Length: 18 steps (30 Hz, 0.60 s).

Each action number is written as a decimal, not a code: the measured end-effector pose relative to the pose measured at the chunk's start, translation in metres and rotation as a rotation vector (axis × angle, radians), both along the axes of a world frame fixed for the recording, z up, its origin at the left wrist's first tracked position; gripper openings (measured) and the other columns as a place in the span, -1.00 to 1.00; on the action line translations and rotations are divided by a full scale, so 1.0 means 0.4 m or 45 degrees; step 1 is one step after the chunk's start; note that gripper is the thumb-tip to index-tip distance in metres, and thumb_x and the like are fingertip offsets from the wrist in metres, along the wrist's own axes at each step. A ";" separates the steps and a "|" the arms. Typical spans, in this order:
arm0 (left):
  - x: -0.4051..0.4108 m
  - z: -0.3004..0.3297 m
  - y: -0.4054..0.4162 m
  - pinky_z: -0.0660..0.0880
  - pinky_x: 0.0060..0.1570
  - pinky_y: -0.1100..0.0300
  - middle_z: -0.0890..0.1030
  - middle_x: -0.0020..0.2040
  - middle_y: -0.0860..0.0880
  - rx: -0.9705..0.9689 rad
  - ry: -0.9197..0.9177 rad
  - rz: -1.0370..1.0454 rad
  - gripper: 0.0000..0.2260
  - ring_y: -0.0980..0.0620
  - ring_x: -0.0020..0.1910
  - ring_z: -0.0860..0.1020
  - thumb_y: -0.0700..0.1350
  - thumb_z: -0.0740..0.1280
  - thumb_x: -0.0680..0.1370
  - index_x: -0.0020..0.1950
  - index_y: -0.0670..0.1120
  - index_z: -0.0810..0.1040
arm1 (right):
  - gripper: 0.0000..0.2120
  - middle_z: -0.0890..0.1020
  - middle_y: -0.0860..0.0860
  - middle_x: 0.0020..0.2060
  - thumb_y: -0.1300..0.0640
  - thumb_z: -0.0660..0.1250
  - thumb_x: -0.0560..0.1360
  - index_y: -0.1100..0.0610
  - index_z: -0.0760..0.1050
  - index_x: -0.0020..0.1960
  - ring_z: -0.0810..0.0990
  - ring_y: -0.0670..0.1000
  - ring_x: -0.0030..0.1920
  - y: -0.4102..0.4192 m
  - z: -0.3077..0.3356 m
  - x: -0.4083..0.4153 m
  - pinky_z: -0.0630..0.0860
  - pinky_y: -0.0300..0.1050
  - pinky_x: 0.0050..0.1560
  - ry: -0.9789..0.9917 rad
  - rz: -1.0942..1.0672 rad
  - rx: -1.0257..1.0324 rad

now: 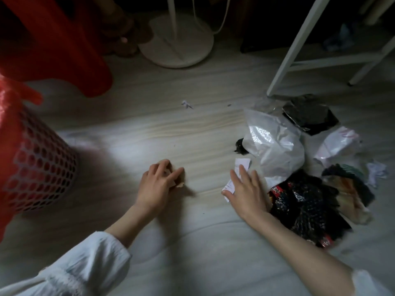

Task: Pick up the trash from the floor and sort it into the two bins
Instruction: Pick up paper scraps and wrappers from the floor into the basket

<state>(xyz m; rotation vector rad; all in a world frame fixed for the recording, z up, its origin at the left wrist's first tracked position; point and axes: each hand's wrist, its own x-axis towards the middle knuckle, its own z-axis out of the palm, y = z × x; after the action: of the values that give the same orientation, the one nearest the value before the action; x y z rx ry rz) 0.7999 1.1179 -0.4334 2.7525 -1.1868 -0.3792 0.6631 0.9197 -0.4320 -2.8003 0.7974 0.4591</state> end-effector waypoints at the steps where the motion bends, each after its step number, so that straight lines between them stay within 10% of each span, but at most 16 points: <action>1: -0.008 0.003 0.006 0.49 -0.12 -0.05 0.51 0.14 -0.22 -0.058 -0.035 0.003 -0.67 -0.28 -0.02 0.51 -0.09 0.38 0.43 0.20 0.02 0.56 | -0.47 0.24 0.12 0.46 -0.01 0.32 0.50 0.12 0.30 0.42 0.18 0.30 0.43 0.012 0.000 0.002 0.19 0.07 0.40 -0.065 0.033 0.034; 6: -0.041 0.028 0.024 0.52 -0.27 0.08 0.58 0.00 -0.15 -0.084 -0.030 -0.009 -0.72 -0.18 -0.17 0.51 0.00 0.18 0.46 0.09 -0.01 0.57 | -0.62 0.67 0.18 -0.04 0.31 0.61 0.11 0.23 0.65 -0.08 0.62 0.33 -0.08 0.038 -0.029 -0.009 0.62 0.08 -0.18 -0.255 0.225 0.038; 12: -0.074 0.041 0.079 0.46 -0.39 0.13 0.58 -0.12 -0.09 -0.040 0.044 -0.086 -0.73 -0.14 -0.23 0.53 -0.22 0.50 0.31 -0.03 -0.04 0.60 | -0.65 0.64 0.09 -0.25 0.22 0.05 0.30 0.20 0.62 -0.20 0.60 0.14 -0.32 0.051 0.004 -0.049 0.56 -0.11 -0.45 -0.321 0.398 -0.135; 18: -0.094 0.087 0.099 0.41 -0.01 0.07 0.48 0.20 -0.08 -0.037 0.210 0.008 -0.58 -0.14 0.15 0.43 -0.26 0.24 0.51 0.34 0.02 0.45 | -0.76 0.54 0.18 -0.12 0.45 0.40 0.22 0.26 0.54 -0.14 0.55 0.25 -0.11 0.061 0.033 -0.051 0.50 0.04 -0.24 -0.188 0.196 0.090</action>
<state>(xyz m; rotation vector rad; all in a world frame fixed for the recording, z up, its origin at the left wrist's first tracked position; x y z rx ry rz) 0.7623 1.1575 -0.3987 2.6410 -1.1334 -0.5711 0.6426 0.9440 -0.4188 -2.8015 0.5281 0.2936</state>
